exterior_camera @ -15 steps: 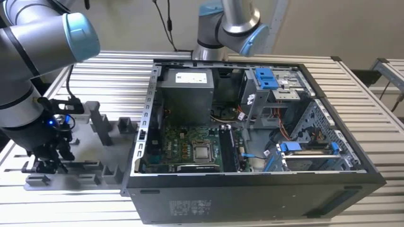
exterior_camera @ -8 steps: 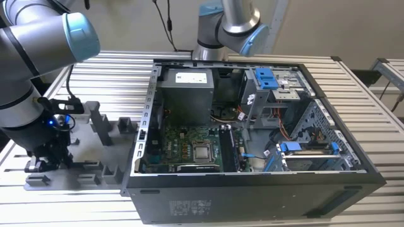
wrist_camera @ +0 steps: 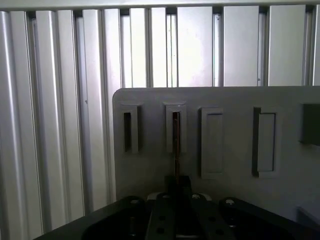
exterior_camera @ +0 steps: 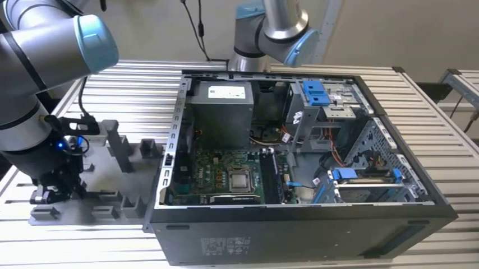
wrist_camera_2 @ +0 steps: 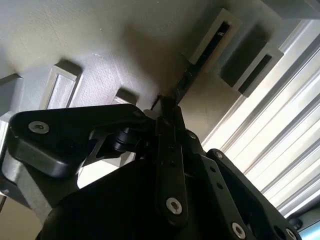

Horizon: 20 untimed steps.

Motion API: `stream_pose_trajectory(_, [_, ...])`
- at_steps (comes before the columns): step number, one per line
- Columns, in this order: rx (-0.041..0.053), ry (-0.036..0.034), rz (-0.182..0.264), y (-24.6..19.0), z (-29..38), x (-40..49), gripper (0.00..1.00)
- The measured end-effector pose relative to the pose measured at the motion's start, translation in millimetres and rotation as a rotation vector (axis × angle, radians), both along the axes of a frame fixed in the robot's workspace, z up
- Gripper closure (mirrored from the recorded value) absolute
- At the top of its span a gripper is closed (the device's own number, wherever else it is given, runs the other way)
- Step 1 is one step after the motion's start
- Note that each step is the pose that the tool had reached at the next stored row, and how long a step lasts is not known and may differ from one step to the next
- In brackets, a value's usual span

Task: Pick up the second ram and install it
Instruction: 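Pick up the second ram and move it above second insertion slot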

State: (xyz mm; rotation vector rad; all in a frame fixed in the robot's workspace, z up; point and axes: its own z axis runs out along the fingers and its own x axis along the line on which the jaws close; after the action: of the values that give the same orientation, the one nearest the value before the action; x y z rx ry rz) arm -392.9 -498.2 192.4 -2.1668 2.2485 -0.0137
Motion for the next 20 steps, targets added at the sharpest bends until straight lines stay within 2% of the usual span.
stream_pose_trajectory(15, [0.0077,-0.0002,0.0,0.0,0.1,0.0,0.86])
stream_pose_trajectory(20, [0.0076,-0.0001,0.0,0.0,2.9,0.0,0.86])
